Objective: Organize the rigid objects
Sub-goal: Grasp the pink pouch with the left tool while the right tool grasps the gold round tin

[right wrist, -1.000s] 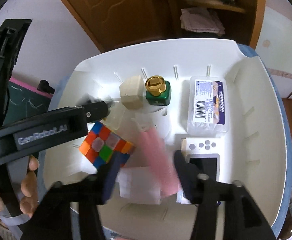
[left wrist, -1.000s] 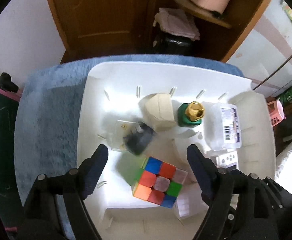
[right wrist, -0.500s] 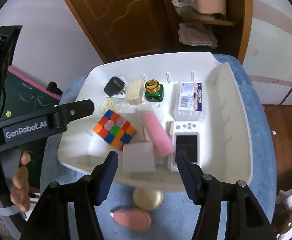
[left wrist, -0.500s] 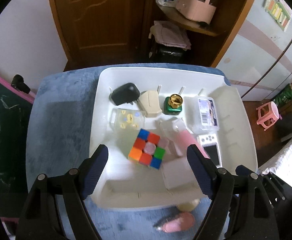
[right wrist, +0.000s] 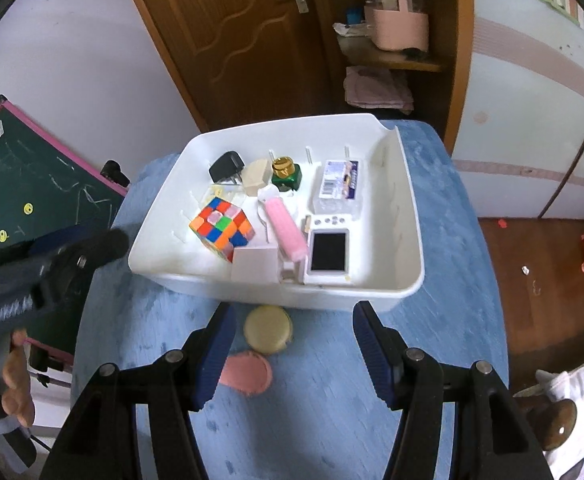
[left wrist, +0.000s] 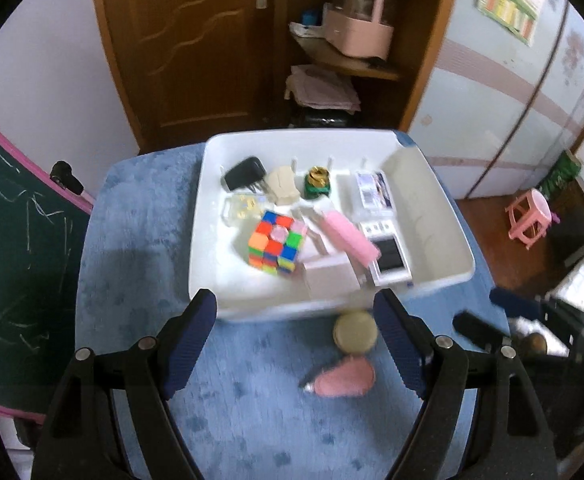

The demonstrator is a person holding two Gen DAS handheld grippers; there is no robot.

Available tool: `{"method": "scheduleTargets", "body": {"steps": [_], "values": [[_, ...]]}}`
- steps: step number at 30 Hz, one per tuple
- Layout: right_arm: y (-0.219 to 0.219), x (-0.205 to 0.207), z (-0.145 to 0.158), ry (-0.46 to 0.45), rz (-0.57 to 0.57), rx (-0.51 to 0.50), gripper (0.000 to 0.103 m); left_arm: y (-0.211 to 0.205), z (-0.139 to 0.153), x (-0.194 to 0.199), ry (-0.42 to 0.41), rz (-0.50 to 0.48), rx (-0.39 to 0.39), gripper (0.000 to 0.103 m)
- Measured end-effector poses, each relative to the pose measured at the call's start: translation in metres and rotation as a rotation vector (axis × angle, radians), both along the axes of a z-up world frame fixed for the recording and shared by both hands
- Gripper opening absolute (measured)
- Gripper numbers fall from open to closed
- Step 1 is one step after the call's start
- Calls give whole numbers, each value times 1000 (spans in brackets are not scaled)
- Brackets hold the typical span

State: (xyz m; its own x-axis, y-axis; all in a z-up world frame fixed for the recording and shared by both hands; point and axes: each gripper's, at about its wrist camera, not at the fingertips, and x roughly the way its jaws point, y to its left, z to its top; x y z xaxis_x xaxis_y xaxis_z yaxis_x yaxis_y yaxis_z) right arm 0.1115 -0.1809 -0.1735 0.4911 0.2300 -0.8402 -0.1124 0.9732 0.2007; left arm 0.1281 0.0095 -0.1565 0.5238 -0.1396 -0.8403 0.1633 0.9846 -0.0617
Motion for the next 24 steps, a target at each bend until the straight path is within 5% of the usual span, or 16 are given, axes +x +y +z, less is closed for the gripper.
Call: {"method": "scheduleTargets", "body": {"steps": [12,18,24], "values": [[-9,-24,-15,47,2,10,61,-28,-59,-56,38,-327,11,83],[-4,-22,-38,105,-47,22,61,-39,-101,-52,60,-530,33,83],[0,-11,-72,168,-154,71,61,-43,-140,-34,124,-603,52,83]]}}
